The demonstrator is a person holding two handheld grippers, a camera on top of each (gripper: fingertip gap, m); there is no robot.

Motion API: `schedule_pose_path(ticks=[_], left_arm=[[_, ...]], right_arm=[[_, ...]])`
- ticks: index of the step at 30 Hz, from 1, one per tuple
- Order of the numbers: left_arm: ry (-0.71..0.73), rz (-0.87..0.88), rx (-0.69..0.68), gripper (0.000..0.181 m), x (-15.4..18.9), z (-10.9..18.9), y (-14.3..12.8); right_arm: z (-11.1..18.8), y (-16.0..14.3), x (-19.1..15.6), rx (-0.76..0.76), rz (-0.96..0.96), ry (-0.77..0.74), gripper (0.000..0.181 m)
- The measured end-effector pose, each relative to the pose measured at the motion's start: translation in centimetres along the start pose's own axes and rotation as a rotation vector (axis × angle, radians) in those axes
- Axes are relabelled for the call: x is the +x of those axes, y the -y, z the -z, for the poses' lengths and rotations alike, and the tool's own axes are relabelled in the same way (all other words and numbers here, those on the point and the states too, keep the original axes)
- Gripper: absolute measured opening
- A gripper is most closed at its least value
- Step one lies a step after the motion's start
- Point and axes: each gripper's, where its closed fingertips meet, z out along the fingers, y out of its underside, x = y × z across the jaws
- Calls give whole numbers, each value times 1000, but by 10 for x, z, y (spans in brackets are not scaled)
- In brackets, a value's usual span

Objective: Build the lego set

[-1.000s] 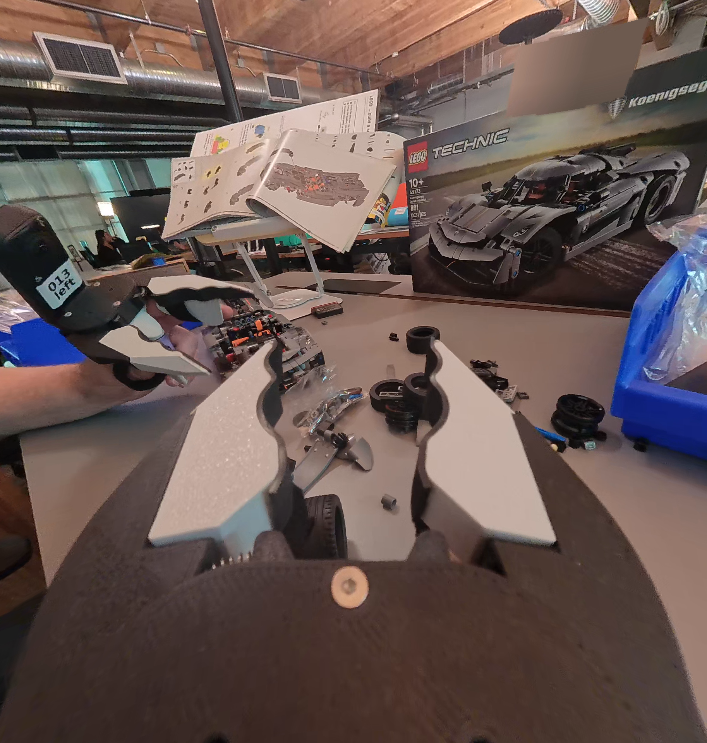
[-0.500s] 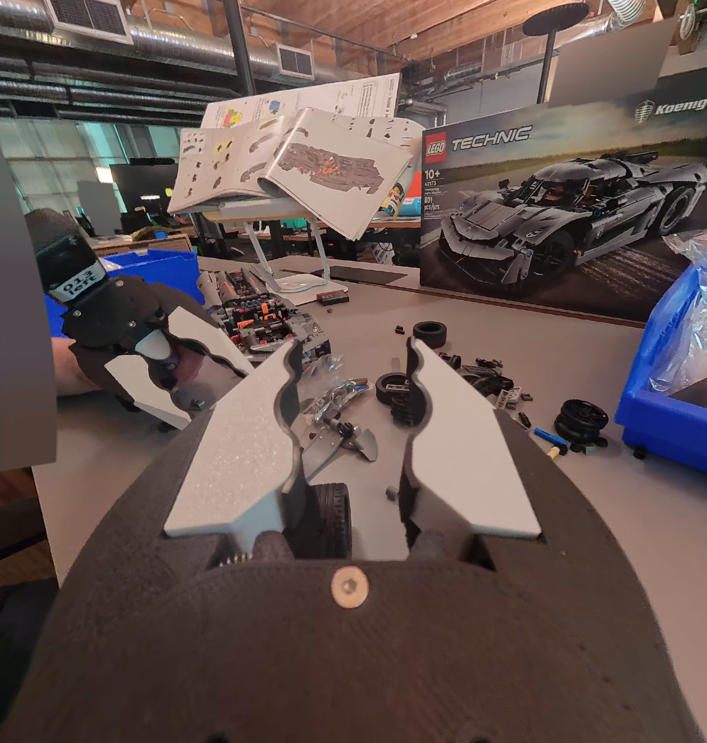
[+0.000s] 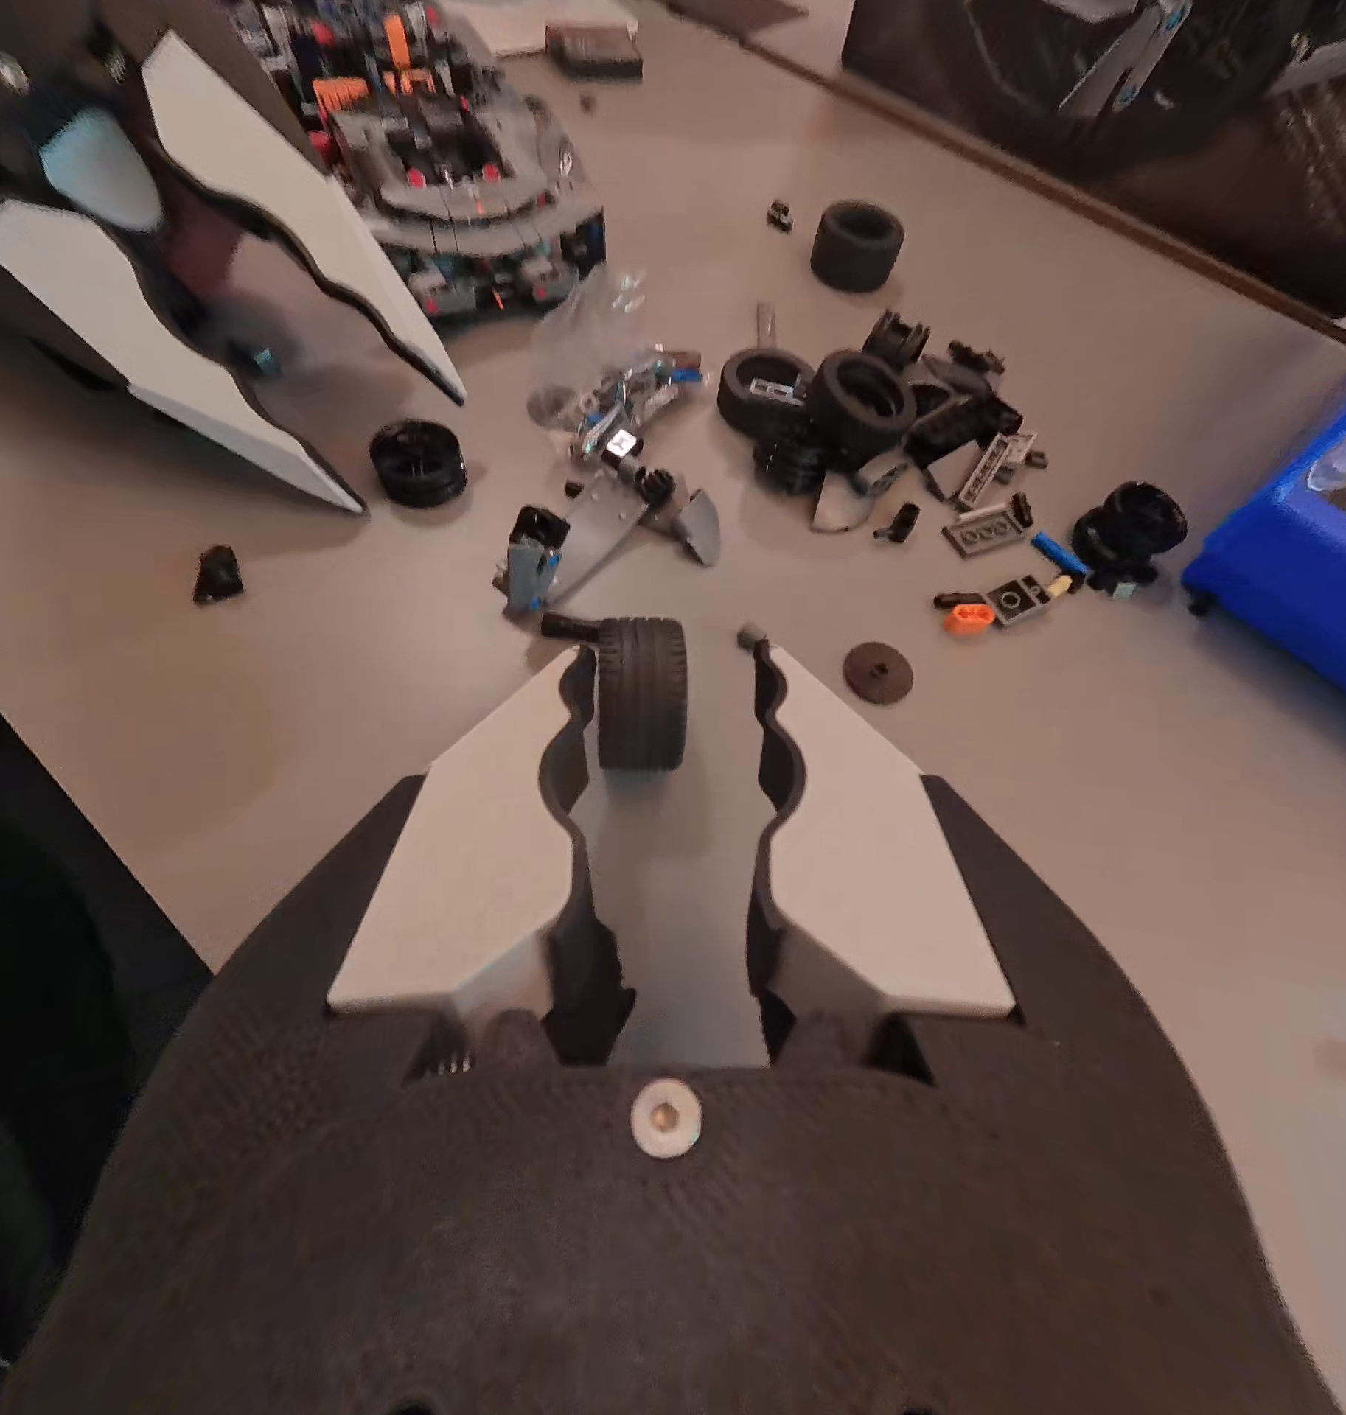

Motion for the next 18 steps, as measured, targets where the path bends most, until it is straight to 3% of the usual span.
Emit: schedule_pose_path(ticks=[7,12,18], left_arm=[[-12,5,-3,42,3,-1,0],[-10,-5,-5,41,4,-1,1],[-14,13,2,42,3,0,0]], right_arm=[[-6,-17,-20,-87,68,30,30],[-2,-21,-44,-128,174,67,34],[6,-16,-50,-88,166,60,37]])
